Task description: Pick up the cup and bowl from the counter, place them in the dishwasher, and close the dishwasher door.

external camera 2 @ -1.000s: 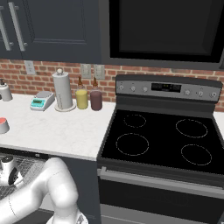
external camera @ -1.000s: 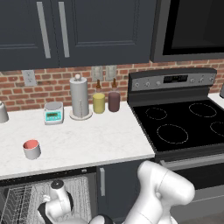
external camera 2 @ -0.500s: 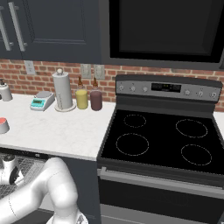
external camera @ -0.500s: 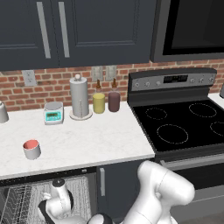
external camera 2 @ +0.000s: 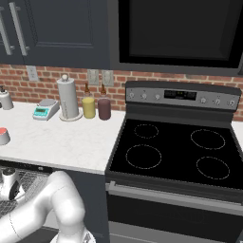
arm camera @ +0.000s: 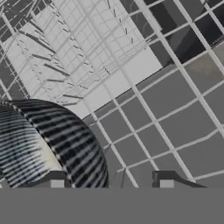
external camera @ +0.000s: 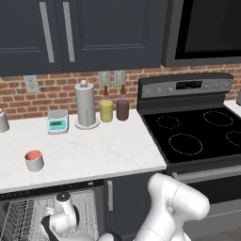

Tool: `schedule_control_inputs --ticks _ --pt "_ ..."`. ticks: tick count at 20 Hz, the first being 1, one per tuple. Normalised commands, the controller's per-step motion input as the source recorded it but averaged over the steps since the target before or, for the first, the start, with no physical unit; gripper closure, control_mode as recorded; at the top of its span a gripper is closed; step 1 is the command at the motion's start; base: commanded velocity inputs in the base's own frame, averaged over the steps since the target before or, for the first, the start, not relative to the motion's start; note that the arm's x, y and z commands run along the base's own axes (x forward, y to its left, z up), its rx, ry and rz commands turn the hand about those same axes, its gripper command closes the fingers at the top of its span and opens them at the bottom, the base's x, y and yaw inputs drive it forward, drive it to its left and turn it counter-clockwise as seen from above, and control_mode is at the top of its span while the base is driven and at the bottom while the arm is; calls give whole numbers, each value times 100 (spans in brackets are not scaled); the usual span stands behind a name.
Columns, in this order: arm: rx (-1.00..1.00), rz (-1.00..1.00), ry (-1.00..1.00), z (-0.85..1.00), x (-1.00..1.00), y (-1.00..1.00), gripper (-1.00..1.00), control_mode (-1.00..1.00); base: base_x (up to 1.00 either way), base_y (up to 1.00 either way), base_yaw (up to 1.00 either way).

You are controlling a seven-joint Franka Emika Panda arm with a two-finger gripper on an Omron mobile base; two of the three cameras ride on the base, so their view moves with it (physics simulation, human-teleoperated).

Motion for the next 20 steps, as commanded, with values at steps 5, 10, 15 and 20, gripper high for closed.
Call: schedule_control_inputs --ticks 5,10,15,20 --pt "0 0 -4 32 -10 -1 -100 -100 0 0 0" --pt "0 0 -10 63 -19 -4 -100 -100 0 0 0" --pt "0 1 -4 62 -31 -3 -100 -100 0 0 0" --pt "0 5 0 74 -31 -11 -100 -100 0 0 0"
